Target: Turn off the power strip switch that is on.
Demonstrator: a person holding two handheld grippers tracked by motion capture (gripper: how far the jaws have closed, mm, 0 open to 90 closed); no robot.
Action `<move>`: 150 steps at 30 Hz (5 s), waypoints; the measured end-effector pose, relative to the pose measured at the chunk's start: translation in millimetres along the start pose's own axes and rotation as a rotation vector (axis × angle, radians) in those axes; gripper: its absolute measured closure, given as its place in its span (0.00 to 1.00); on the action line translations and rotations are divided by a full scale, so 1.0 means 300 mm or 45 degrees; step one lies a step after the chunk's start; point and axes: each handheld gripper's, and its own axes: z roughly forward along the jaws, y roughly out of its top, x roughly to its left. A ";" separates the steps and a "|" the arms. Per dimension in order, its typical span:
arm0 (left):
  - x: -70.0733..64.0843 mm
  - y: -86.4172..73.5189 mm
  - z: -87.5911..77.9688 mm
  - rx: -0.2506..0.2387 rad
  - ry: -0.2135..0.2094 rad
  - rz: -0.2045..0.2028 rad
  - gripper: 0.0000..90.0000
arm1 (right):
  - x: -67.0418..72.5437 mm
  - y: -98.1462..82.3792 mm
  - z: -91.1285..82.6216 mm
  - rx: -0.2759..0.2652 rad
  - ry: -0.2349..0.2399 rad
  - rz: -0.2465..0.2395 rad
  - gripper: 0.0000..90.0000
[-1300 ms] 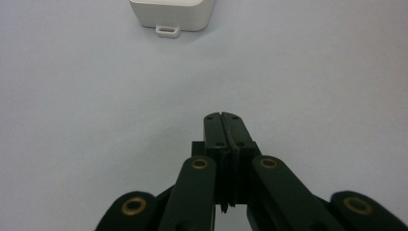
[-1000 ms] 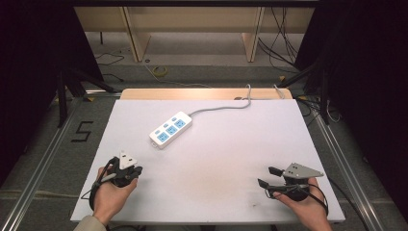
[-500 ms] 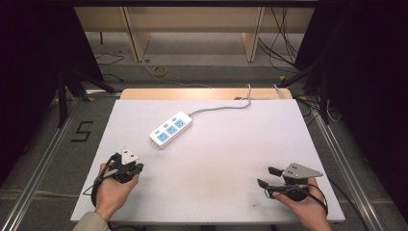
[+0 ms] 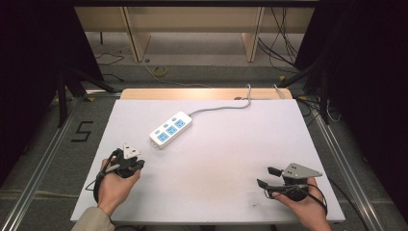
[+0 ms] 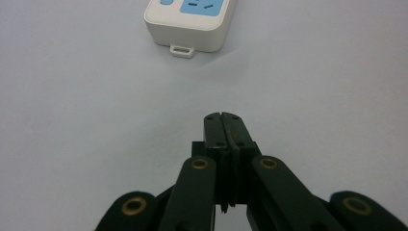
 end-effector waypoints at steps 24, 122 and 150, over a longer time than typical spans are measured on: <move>0.004 0.035 0.022 0.012 0.003 -0.010 1.00 | 0.003 0.001 0.009 0.010 0.004 -0.003 0.41; 0.039 0.201 0.105 0.085 0.008 -0.024 1.00 | -0.007 -0.002 0.020 0.019 0.013 0.005 0.40; 0.050 0.247 0.137 0.120 0.031 -0.022 1.00 | -0.003 -0.002 0.024 0.021 0.017 0.005 0.39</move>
